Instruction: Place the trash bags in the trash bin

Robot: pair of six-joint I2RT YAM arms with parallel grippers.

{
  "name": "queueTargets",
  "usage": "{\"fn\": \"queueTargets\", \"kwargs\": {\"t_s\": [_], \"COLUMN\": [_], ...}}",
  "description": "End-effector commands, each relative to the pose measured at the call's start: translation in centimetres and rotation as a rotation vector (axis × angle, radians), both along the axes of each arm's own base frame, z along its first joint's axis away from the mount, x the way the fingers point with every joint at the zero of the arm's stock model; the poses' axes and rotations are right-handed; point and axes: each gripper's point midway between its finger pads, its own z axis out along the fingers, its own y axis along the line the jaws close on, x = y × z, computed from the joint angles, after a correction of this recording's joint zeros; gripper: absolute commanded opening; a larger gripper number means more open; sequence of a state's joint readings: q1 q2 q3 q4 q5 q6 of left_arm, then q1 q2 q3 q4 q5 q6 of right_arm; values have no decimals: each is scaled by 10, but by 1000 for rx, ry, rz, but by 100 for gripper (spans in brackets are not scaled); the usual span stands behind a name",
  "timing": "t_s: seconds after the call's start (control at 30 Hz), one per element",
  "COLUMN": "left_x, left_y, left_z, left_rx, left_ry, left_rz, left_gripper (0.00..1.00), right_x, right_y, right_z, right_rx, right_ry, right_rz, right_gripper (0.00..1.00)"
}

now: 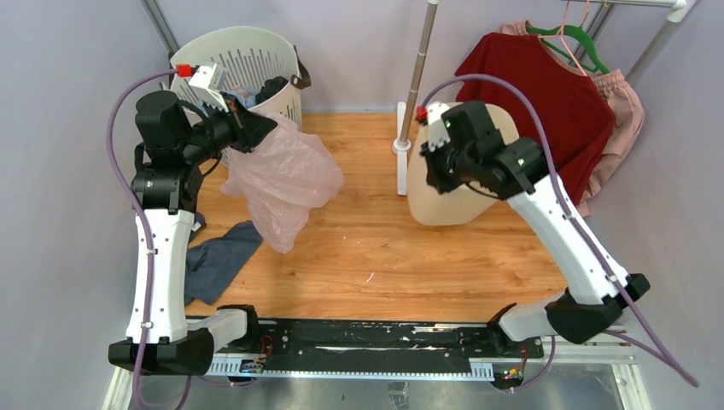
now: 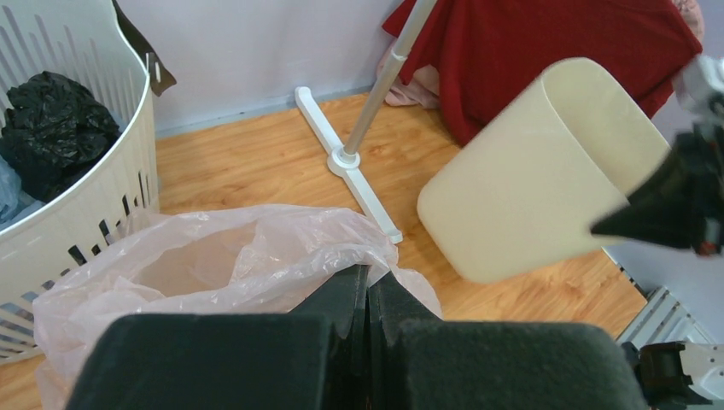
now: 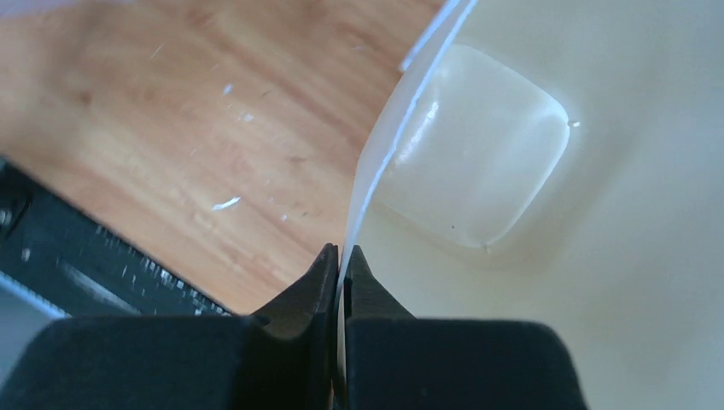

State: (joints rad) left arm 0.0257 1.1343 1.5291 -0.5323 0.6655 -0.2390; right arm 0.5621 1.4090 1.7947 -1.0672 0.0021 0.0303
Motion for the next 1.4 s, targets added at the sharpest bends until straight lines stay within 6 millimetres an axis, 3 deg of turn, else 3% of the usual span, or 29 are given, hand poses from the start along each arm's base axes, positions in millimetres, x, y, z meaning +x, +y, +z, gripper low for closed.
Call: {"fn": "queueTargets", "kwargs": {"t_s": [0.0,0.1,0.27,0.53,0.67,1.0,1.37], "left_x": [-3,-6,-10,-14,-17,-16,-16], "left_y": [-1,-1,1,5,8,19,16], "left_z": [7,10,10,5,6,5,53], "left_rx": [0,-1,2,14,31,36,7], "left_ry": [-25,-32,-25,21,26,71,-36], "left_rz": [-11,-8,11,33,48,131,116], "left_gripper": [0,0,0,0,0,0,0], "right_x": [-63,-88,-94,-94,-103,-87,-45], "right_y": [16,35,63,133,161,178,172], "right_z": [-16,-23,-43,-22,-5,-19,-33], "right_rx": [-133,-198,-267,-162,-88,-77,-71], "right_ry": [12,-74,-185,-346,-369,-292,-244], "right_rz": [190,356,522,748,877,905,815], "right_gripper": [0,0,0,0,0,0,2]}}
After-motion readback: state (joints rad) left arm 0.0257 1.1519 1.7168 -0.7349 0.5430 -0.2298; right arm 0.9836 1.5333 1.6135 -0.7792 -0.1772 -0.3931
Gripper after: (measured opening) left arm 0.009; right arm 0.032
